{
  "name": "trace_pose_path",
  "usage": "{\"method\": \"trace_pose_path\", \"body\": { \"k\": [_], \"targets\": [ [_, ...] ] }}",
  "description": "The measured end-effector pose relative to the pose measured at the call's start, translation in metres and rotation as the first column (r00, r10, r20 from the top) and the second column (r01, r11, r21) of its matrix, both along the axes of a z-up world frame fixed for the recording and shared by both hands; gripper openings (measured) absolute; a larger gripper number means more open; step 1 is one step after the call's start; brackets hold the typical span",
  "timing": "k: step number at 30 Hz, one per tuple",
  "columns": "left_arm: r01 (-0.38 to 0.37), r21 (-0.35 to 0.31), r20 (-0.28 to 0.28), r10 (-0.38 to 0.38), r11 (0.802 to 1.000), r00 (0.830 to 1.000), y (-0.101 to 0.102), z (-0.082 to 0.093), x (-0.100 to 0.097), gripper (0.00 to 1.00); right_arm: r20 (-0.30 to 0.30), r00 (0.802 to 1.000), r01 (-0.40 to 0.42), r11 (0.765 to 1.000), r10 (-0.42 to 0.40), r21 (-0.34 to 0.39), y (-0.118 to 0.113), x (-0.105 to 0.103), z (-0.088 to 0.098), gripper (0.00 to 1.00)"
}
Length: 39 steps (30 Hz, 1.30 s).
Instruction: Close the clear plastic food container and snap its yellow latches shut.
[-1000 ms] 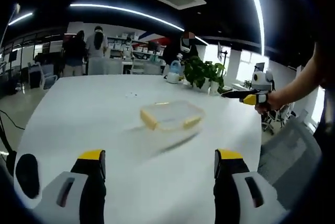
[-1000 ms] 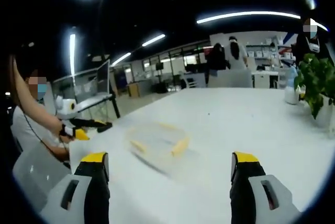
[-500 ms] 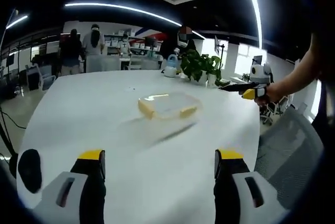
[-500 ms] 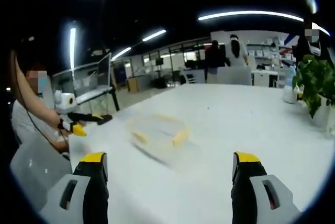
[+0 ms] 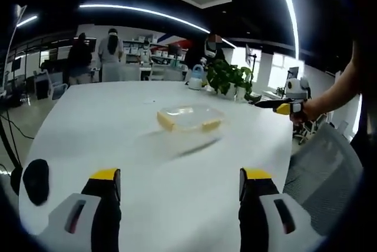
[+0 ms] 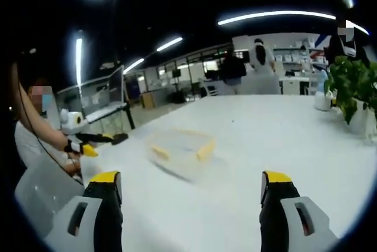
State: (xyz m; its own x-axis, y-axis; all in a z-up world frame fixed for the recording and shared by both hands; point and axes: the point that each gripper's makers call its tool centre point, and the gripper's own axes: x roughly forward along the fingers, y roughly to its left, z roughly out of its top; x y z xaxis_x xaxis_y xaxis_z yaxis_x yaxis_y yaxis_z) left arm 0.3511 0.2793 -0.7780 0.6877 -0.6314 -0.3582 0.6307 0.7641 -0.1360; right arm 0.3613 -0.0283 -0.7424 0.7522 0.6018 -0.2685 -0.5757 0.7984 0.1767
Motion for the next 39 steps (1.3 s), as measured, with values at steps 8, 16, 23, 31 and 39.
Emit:
{"method": "trace_pose_path", "body": {
  "k": [8,16,23,31,39],
  "targets": [
    [-0.007,0.015,0.011,0.007,1.000,1.000,0.001,-0.001,-0.012,0.86,0.003,1.000,-0.016,1.000,0.016,-0.006,0.008,-0.012,0.001,1.00],
    [0.001,-0.004,-0.006,-0.001,1.000,1.000,-0.006,-0.002,-0.025,0.84,-0.009,0.999,-0.046,0.999,0.046,-0.011,0.014,-0.030,-0.002,1.00],
    [0.011,-0.006,-0.013,-0.011,1.000,1.000,-0.009,-0.002,-0.037,0.82,-0.025,0.999,-0.038,0.999,0.038,0.003,0.010,-0.040,-0.005,0.99],
    [-0.024,-0.023,-0.017,0.023,0.999,1.000,-0.013,-0.001,-0.048,0.83,-0.021,1.000,-0.009,1.000,0.009,0.005,0.002,-0.051,-0.007,0.99],
    [-0.038,-0.028,-0.019,0.038,0.999,0.999,-0.018,-0.004,-0.055,0.82,-0.028,1.000,-0.014,1.000,0.014,0.005,0.006,-0.060,-0.009,0.98]
  ]
}}
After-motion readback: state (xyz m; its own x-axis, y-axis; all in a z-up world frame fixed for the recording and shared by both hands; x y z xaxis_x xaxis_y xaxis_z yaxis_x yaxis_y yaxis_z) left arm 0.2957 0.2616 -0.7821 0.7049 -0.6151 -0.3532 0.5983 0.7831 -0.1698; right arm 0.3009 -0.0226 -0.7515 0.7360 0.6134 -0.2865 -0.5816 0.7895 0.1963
